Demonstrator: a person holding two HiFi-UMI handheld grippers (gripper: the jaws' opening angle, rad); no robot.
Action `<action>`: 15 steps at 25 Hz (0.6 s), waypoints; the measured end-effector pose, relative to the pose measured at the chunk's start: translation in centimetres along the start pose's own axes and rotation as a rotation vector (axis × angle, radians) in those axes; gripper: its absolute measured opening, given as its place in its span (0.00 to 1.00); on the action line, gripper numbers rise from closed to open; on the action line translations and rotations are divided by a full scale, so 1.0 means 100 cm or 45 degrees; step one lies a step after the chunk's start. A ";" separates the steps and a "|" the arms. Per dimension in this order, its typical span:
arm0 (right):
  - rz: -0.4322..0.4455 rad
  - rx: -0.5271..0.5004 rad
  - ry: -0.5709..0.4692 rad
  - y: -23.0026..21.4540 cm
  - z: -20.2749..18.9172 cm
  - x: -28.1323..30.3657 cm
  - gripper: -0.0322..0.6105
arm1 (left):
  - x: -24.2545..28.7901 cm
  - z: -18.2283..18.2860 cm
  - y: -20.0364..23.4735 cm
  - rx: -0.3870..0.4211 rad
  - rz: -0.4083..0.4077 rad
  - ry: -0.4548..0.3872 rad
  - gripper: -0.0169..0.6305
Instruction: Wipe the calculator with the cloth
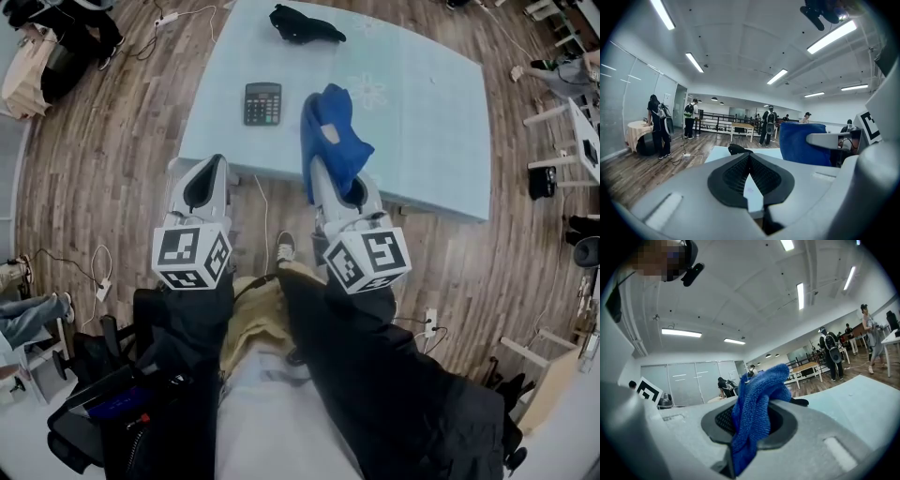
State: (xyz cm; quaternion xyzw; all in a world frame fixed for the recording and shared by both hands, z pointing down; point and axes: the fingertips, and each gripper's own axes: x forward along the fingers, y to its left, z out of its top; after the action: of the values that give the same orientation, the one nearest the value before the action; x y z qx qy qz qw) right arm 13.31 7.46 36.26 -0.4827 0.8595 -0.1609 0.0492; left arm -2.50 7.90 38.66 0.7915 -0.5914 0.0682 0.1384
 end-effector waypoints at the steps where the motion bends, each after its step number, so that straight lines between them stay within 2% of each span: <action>1: 0.005 0.007 0.002 -0.003 0.000 0.004 0.15 | 0.003 0.001 0.001 0.003 0.006 0.004 0.02; 8: 0.053 0.034 0.026 -0.003 0.002 0.013 0.15 | 0.007 0.012 0.006 -0.001 0.055 0.000 0.02; 15: 0.049 0.052 0.063 -0.011 -0.009 0.031 0.15 | 0.031 0.009 0.020 -0.020 0.049 0.021 0.02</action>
State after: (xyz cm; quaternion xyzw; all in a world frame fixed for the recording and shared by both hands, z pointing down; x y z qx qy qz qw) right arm 12.31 4.49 37.72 -0.4607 0.8662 -0.1892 0.0411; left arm -3.54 4.21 38.89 0.7782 -0.6059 0.0728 0.1481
